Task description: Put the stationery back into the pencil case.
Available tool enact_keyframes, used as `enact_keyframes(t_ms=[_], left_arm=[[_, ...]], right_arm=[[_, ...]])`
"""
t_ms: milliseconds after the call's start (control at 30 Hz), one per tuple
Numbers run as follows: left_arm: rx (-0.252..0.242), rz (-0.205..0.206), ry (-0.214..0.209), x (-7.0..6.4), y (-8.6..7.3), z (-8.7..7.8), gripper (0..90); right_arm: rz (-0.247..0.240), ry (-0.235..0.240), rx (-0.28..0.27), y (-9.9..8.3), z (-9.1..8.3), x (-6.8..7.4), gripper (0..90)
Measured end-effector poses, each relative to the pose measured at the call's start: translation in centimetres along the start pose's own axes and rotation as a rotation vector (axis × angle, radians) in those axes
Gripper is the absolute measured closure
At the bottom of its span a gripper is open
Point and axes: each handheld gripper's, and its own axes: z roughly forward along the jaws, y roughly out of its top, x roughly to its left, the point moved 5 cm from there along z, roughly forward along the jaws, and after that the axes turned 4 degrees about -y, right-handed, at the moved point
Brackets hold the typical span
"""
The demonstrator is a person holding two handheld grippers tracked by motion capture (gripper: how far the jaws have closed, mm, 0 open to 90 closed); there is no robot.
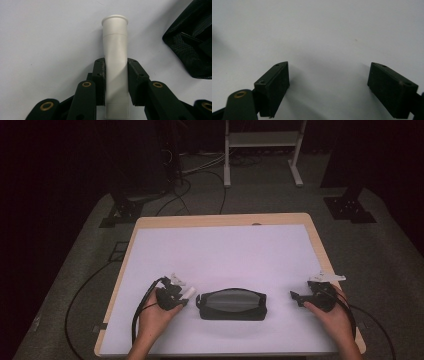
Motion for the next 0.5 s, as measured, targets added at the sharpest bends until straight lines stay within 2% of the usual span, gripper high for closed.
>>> enact_keyframes(t_ms=[300, 500], left_arm=[[-0.02, -0.015, -0.03, 0.1, -0.2, -0.2, 70.3], [-0.043, 0.007, -0.039, 0.2, -0.1, -1.2, 70.3]], right_arm=[[0.001, 0.001, 0.0, 0.0, 0.0, 0.0, 16.5], [0.0, 0.001, 0.0, 0.0, 0.0, 0.0, 16.5]])
